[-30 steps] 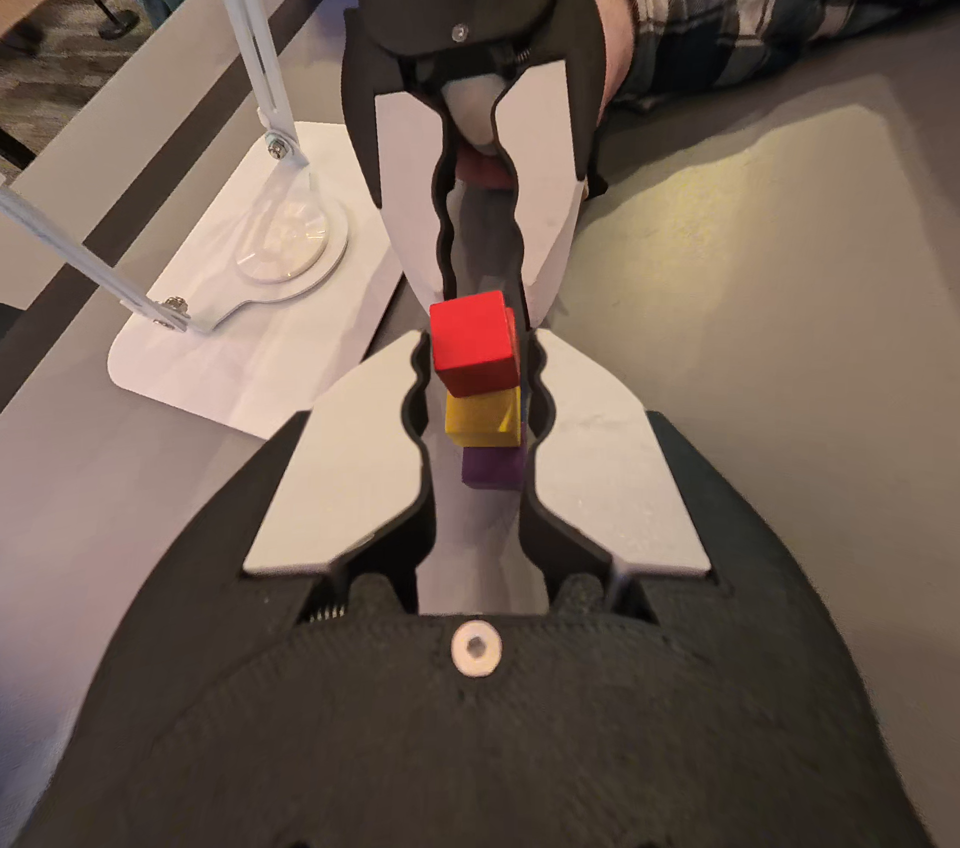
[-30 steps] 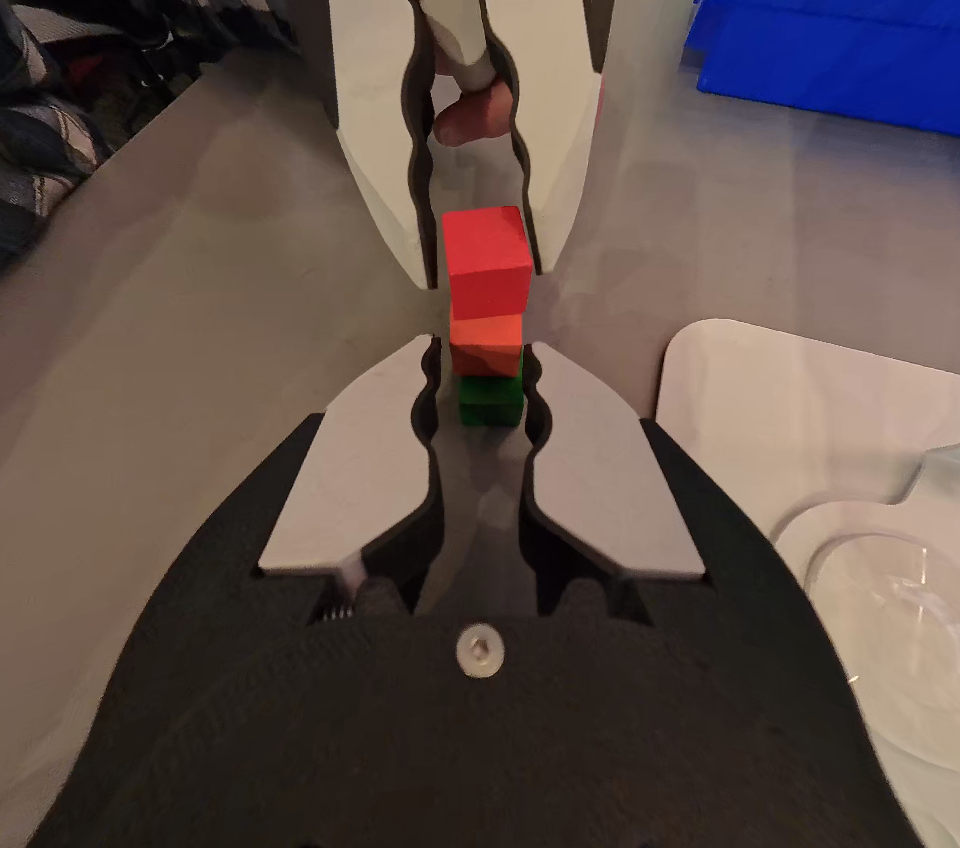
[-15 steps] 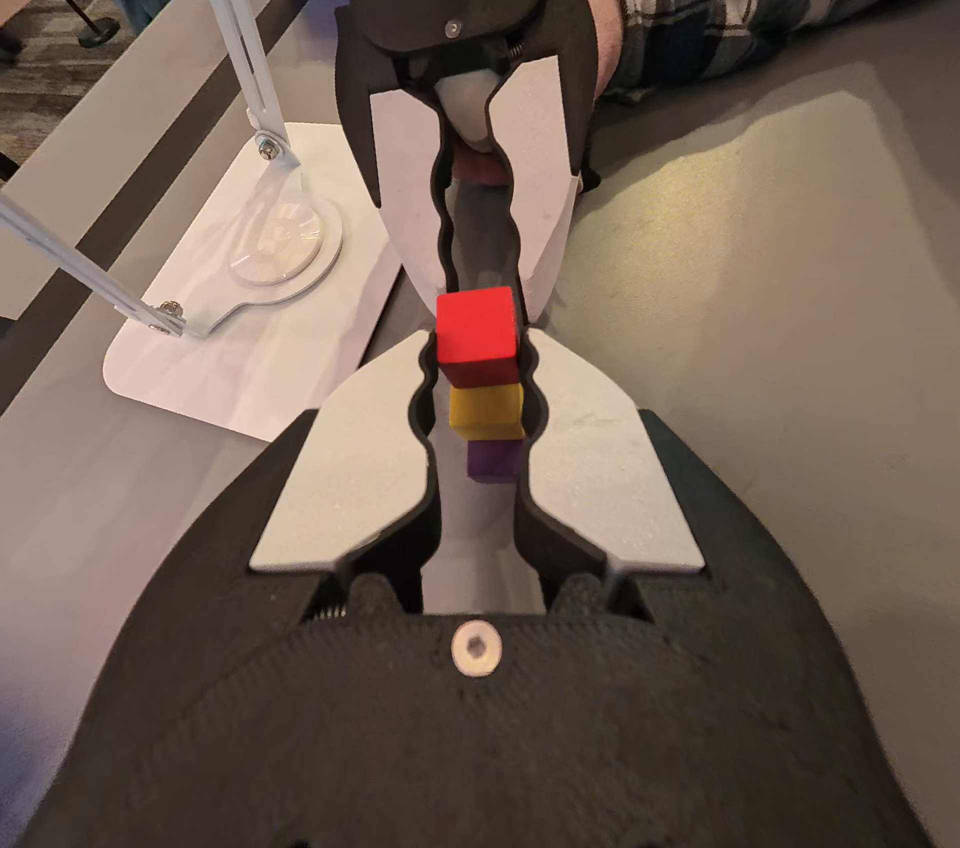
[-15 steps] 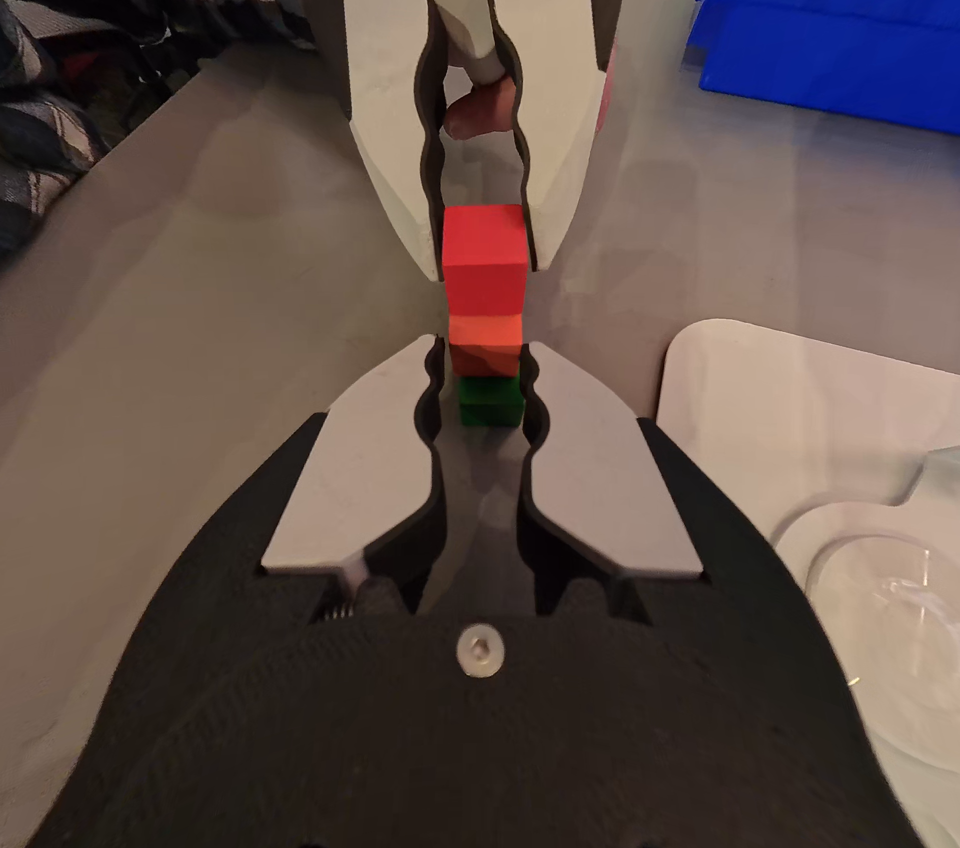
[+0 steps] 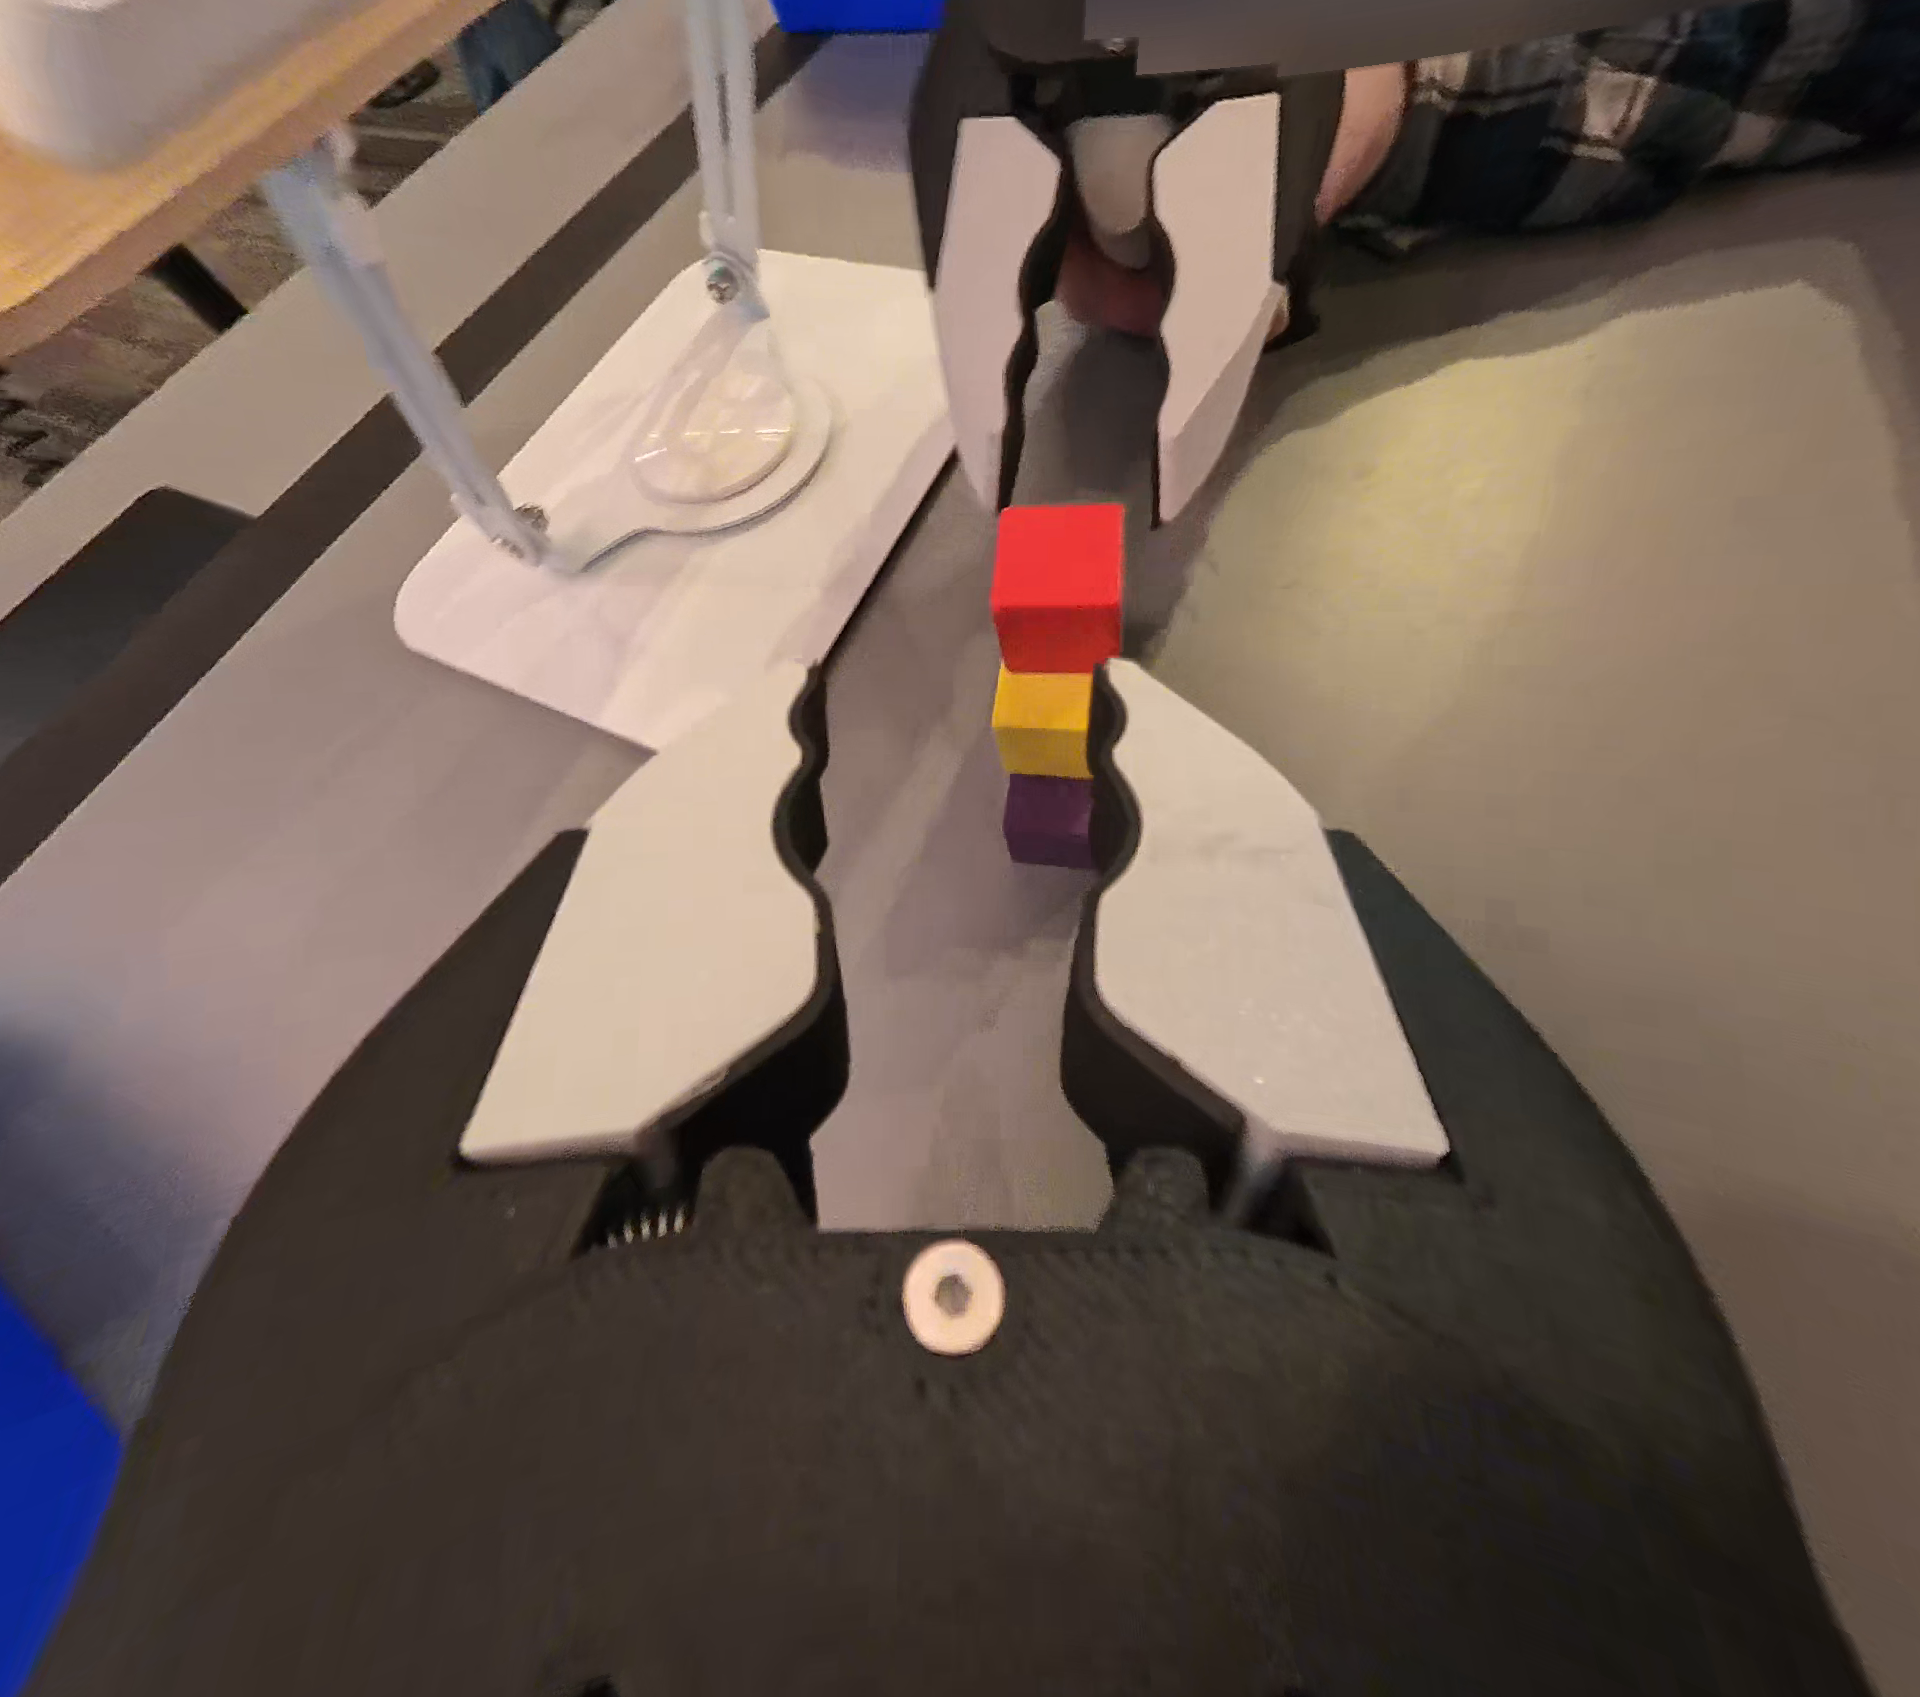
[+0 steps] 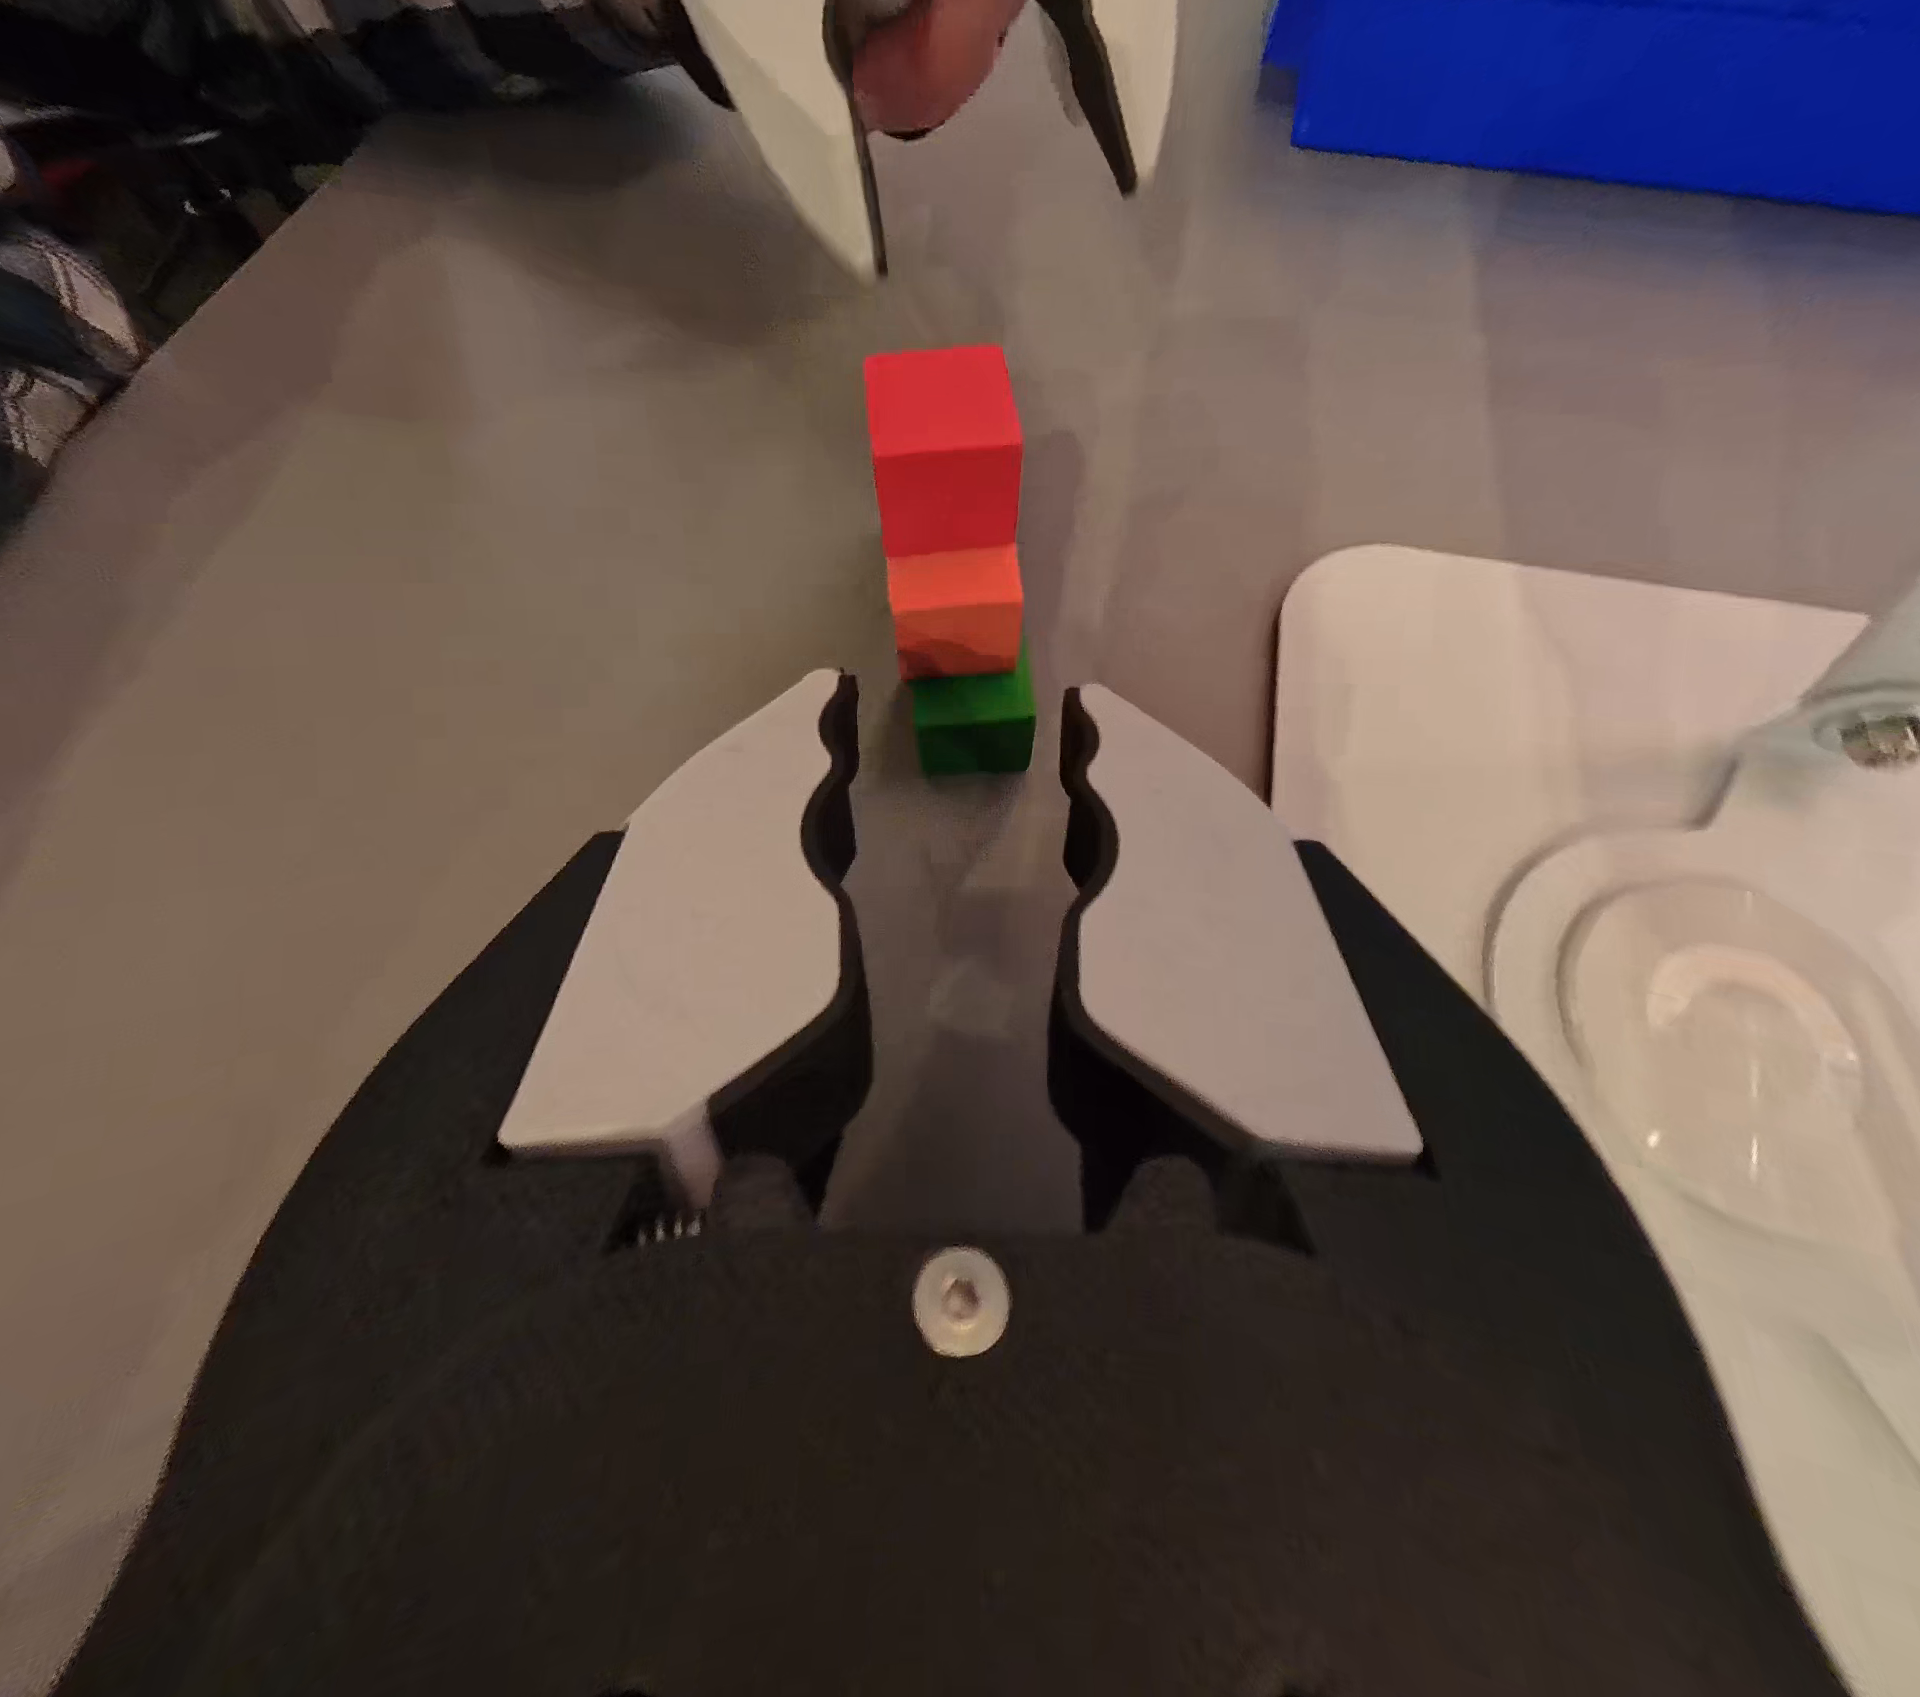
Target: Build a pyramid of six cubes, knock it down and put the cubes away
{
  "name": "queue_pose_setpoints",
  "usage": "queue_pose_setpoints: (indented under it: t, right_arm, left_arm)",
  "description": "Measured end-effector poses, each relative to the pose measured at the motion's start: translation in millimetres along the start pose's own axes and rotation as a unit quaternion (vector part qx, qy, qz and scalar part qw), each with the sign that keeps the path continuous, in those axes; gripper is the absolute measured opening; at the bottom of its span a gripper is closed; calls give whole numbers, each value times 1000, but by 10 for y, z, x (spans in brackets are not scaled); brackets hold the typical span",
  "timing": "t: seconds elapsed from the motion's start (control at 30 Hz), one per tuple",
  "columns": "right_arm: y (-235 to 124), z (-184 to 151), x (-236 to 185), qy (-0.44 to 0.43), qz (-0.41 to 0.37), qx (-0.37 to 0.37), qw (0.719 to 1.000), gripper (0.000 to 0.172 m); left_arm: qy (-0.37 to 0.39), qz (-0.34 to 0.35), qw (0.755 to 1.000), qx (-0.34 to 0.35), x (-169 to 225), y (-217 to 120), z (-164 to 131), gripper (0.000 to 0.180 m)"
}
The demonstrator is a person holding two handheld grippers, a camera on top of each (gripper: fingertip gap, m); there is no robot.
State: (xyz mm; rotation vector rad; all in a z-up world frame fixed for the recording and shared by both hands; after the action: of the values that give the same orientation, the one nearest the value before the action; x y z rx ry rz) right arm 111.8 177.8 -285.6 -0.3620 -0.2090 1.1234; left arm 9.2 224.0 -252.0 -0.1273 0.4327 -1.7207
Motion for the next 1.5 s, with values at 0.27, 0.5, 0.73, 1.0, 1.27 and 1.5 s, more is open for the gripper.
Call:
queue_pose_setpoints:
  t: [0.27, 0.5, 0.73, 1.0, 1.27, 1.5]
  right_arm:
    - [-301, -212, -92, 44, -73, -9, 996, 0]
    - [-331, -277, -68, 56, -93, -25, 994, 0]
    - [-319, -289, -80, 56, -87, -32, 994, 0]
    - [-399, -369, -29, 57, -102, -51, 992, 0]
    - [-508, -477, 44, 69, -115, -76, 988, 0]
    - [-494, -510, 33, 63, -116, -92, 987, 0]
  left_arm:
    - [-57, 81, 995, -26, -58, -200, -397, 0]
    - [-44, 100, 992, -67, -74, -118, -530, 0]
    - [-48, 104, 991, -66, -88, -124, -531, 0]
    - [-51, 127, 988, -67, -166, -218, -547, 0]
    - [-100, 176, 976, -74, -402, -484, -707, 0]
    - [-89, 184, 975, -91, -426, -485, -744, 0]
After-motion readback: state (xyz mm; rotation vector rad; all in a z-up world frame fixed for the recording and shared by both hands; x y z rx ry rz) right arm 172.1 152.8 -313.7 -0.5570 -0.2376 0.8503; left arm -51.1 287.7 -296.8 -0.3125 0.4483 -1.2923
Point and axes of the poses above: each gripper's, where its closed fingertips meet, y out along the fingers, z out of its top, x = y × z across the jaws, the point moved 3 cm from there along -y, back along the fingers, and after that the axes turned 7 degrees about x, right-handed, at the moved point
